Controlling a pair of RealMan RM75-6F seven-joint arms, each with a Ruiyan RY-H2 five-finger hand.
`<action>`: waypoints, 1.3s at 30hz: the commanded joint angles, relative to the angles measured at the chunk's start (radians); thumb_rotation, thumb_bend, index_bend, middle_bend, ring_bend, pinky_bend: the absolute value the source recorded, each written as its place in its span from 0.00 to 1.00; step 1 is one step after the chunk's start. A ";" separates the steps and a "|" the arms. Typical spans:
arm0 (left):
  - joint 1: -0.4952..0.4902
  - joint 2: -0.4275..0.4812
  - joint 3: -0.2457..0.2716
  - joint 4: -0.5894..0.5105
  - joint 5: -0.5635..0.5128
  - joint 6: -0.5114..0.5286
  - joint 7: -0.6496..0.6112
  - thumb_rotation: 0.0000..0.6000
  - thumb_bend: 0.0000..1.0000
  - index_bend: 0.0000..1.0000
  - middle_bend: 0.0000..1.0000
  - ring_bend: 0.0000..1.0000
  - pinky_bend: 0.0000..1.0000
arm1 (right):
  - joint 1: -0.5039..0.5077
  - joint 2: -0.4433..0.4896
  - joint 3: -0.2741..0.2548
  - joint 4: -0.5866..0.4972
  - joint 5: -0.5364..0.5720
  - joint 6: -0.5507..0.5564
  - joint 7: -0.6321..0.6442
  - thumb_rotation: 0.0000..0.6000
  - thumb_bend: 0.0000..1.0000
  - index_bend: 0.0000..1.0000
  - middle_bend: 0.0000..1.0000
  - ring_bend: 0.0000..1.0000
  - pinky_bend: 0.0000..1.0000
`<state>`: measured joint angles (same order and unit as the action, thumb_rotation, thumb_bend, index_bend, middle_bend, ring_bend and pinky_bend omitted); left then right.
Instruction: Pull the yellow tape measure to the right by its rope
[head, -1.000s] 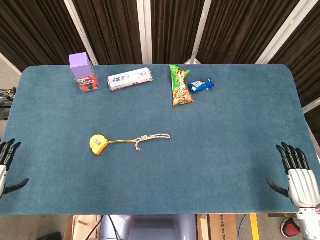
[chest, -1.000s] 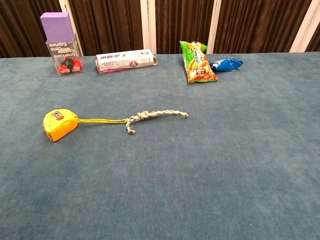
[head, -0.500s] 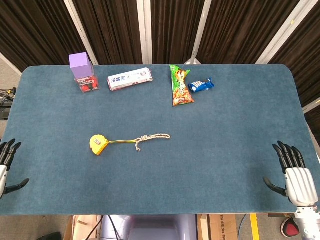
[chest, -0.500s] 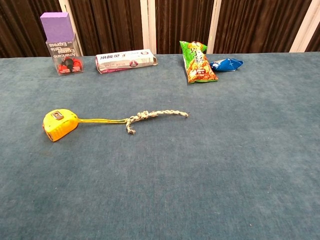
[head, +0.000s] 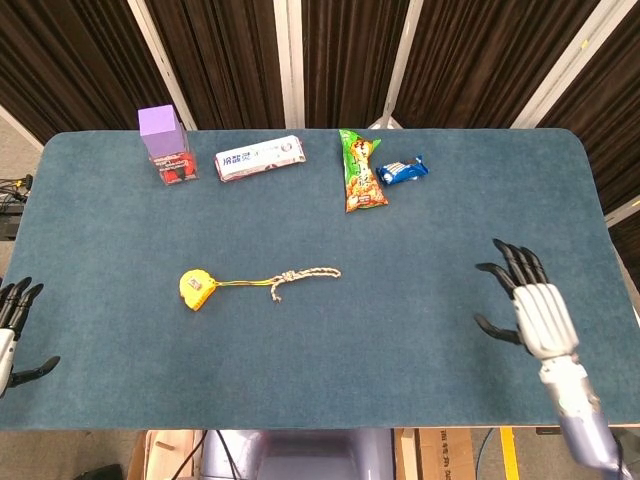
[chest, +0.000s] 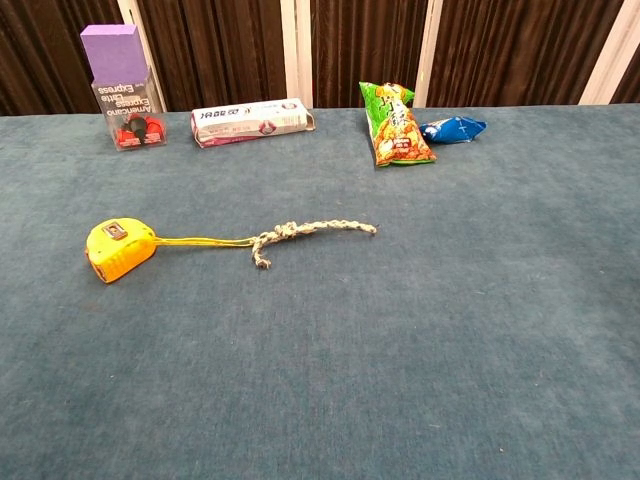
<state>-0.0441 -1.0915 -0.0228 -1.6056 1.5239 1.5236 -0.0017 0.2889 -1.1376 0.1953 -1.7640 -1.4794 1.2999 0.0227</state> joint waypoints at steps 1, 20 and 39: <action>-0.001 0.001 -0.001 -0.001 -0.003 -0.003 -0.004 1.00 0.00 0.00 0.00 0.00 0.00 | 0.082 -0.052 0.053 -0.012 0.063 -0.079 -0.069 1.00 0.25 0.35 0.04 0.00 0.00; -0.019 0.010 -0.002 -0.004 -0.020 -0.045 -0.048 1.00 0.00 0.00 0.00 0.00 0.00 | 0.361 -0.508 0.094 0.244 0.329 -0.236 -0.363 1.00 0.34 0.46 0.09 0.00 0.00; -0.027 0.016 -0.005 -0.011 -0.048 -0.073 -0.063 1.00 0.00 0.00 0.00 0.00 0.00 | 0.467 -0.704 0.140 0.532 0.416 -0.291 -0.323 1.00 0.36 0.52 0.10 0.00 0.00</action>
<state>-0.0711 -1.0755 -0.0278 -1.6171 1.4757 1.4505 -0.0645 0.7471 -1.8288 0.3298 -1.2485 -1.0714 1.0171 -0.3082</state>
